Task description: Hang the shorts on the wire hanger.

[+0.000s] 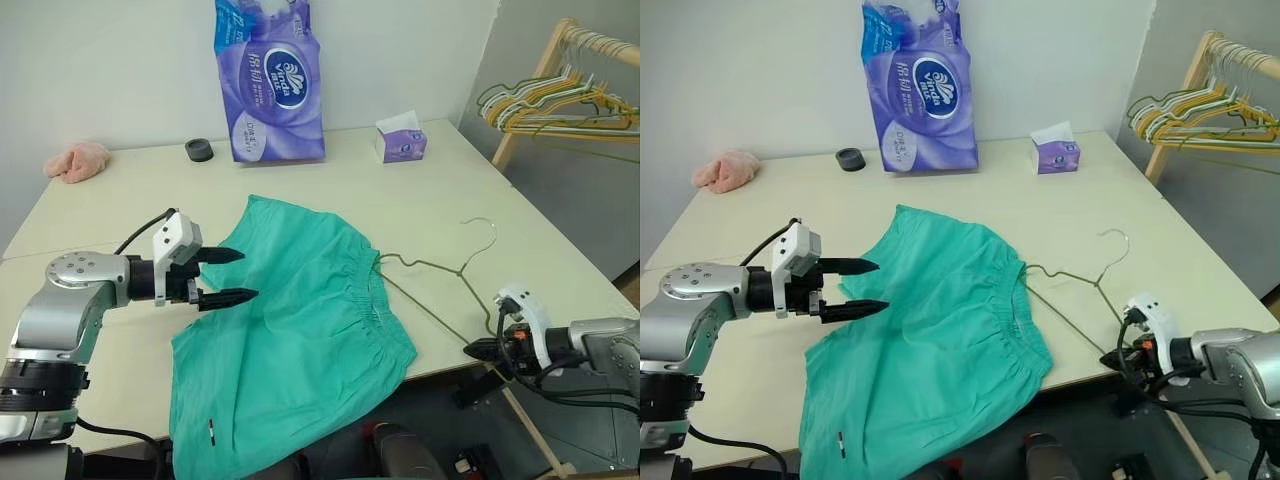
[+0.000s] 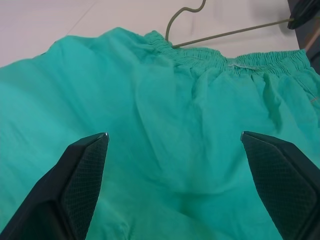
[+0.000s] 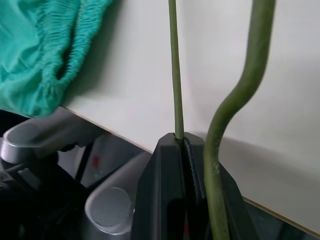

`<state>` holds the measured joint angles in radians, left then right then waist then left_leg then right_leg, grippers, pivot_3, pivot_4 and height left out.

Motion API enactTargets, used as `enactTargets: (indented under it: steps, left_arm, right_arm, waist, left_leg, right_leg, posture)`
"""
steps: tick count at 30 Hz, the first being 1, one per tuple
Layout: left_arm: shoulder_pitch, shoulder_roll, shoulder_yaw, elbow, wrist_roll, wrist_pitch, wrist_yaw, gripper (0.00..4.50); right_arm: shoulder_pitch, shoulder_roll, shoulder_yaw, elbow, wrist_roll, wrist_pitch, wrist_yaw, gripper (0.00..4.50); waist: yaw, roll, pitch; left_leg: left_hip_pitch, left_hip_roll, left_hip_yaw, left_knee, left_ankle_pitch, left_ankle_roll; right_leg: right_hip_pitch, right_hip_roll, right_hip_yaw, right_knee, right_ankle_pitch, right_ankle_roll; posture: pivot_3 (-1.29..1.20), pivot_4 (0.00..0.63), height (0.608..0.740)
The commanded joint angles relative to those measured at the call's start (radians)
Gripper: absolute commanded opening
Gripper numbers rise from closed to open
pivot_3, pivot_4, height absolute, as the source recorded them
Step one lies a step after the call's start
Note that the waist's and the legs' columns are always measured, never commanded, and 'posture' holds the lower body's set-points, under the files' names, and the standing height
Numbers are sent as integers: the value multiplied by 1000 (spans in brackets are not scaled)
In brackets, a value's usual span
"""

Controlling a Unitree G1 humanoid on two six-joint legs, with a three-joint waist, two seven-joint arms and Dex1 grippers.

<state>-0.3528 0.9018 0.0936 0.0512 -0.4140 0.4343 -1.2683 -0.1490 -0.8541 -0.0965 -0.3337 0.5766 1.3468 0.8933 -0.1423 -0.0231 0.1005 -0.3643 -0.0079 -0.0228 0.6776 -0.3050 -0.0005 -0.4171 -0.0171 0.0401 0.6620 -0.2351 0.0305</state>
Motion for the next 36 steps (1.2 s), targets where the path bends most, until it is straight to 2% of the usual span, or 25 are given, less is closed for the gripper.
enactTargets:
  steps: [1, 5, 9, 14, 18, 27, 31, 34, 36]
  left_arm:
    - [-20, 9, 17, 13, 8, -23, 11, 4477]
    - [-28, 10, 20, 34, 14, -36, 21, 4477]
    - [-44, 10, 25, 62, 26, -54, 36, 4477]
    - [-47, 13, 34, 72, 25, -58, 49, 4477]
    - [-37, 16, 43, 64, 23, -59, 63, 4477]
    - [-47, 3, 38, 57, 22, -57, 80, 4477]
    - [-53, -4, 41, 55, 20, -58, 97, 4477]
    - [-53, -6, 50, 58, 21, -54, 121, 4477]
    - [-54, -8, 58, 62, 18, -43, 141, 4477]
  right_arm:
    - [-62, 10, -13, -11, 56, 39, -9, 0]
    - [-143, 31, 5, 33, 83, 87, -26, 0]
    - [-212, 54, 89, 86, 77, 106, -48, 0]
    - [-234, 41, 140, 129, 94, 126, -37, 0]
    - [-245, 46, 131, 156, 104, 164, -49, 0]
    - [-400, 273, 134, 273, 90, 230, -171, 0]
    - [-448, 364, 94, 349, 66, 250, -240, 0]
    - [-468, 390, 68, 351, 58, 209, -266, 0]
    - [-462, 354, 81, 293, 67, 170, -251, 0]
  waist:
    - [0, 0, 0]
    - [0, 0, 0]
    - [1, 0, 0]
    - [4, 0, 0]
    - [4, 0, 0]
    - [3, 0, 1]
    - [6, 0, 1]
    - [9, 0, 1]
    - [9, 1, 1]
  left_leg:
    - [0, 0, 0, 0, 0, 0]
    - [0, 0, 0, 0, 0, 0]
    - [0, 0, 0, 0, 0, 0]
    - [0, 0, 0, 0, 0, 0]
    - [0, 0, 0, 0, 0, 0]
    - [0, 0, 0, 0, 0, 0]
    - [-1, 0, 0, 0, 0, 0]
    - [-1, 0, -1, 0, 0, 0]
    - [-1, -1, 0, 0, 0, 0]
  right_leg:
    - [0, 0, 0, 0, 0, 0]
    - [0, 0, 0, 0, 0, 0]
    - [0, 0, 0, 0, 0, 0]
    - [0, -1, 0, 0, 0, 0]
    - [0, -1, 0, 0, 0, 0]
    - [-1, -1, 0, 1, 1, -1]
    - [-1, -1, 0, 1, 3, -5]
    - [-1, -2, 0, 1, 3, -5]
    - [-1, -2, 0, 1, 3, -5]
  posture:
    - [-199, 78, 740]
    - [-193, 79, 740]
    - [-178, 79, 740]
    - [-166, 79, 740]
    - [-144, 82, 740]
    - [-134, 84, 740]
    - [-122, 81, 740]
    - [-117, 80, 740]
    - [-116, 80, 740]
